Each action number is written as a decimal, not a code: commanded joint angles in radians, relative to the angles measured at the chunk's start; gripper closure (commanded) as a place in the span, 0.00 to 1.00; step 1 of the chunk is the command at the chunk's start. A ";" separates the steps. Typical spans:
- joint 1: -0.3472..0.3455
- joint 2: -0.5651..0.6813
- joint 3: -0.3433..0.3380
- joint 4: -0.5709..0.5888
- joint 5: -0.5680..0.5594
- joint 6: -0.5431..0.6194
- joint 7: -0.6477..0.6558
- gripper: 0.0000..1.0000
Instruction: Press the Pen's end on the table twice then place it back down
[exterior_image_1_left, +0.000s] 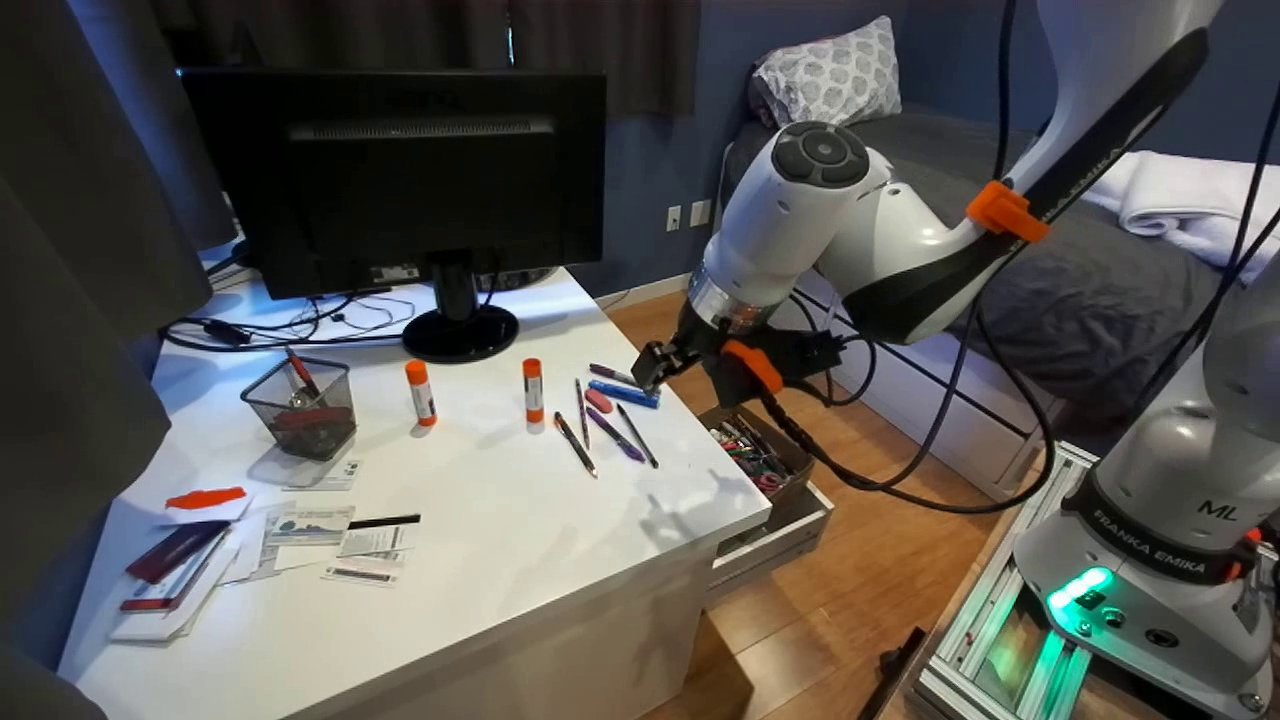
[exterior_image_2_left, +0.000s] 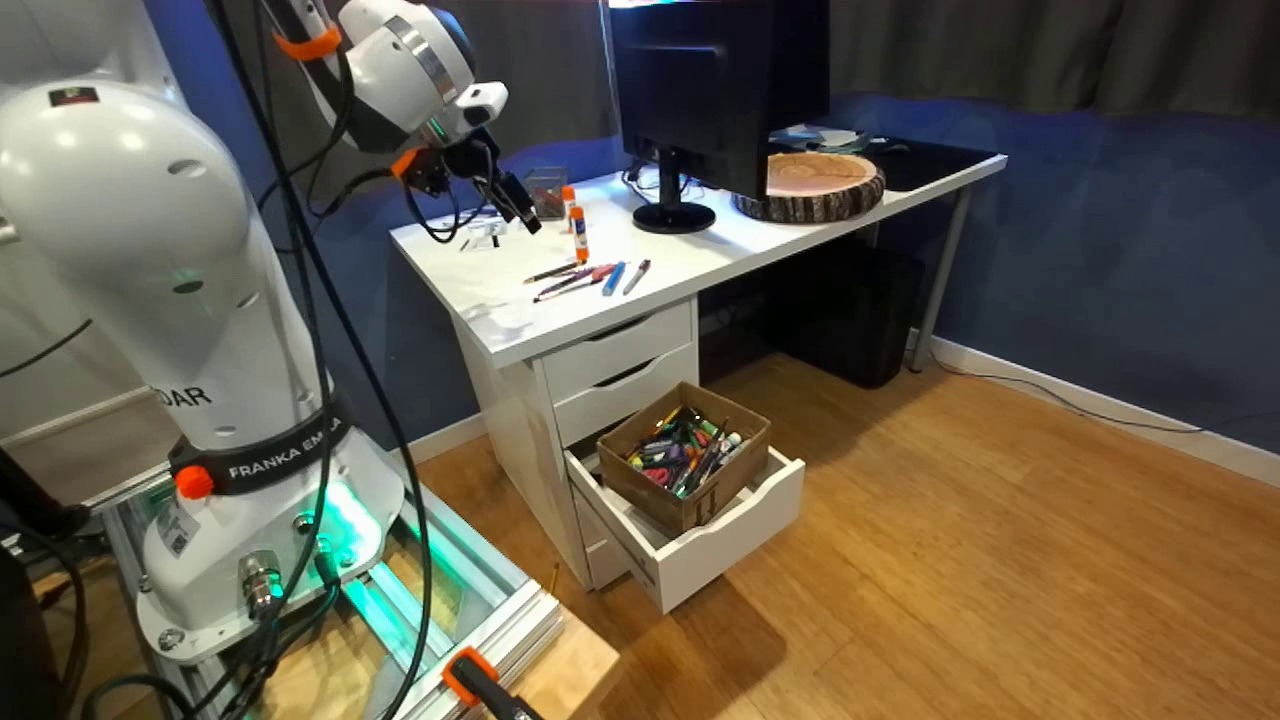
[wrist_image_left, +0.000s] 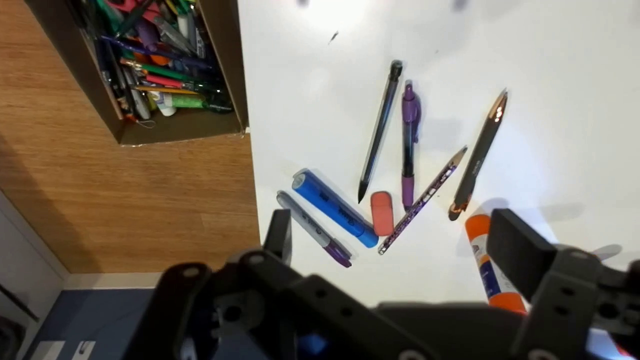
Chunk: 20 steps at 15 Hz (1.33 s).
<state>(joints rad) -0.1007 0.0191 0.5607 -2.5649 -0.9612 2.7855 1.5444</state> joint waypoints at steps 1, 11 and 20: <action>0.013 0.148 -0.012 0.091 -0.195 0.017 0.183 0.00; 0.108 0.443 -0.070 0.285 -0.499 -0.013 0.435 0.00; 0.171 0.582 -0.116 0.421 -0.645 -0.037 0.553 0.00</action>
<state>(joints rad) 0.0375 0.5552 0.4625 -2.2042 -1.5371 2.7700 2.0152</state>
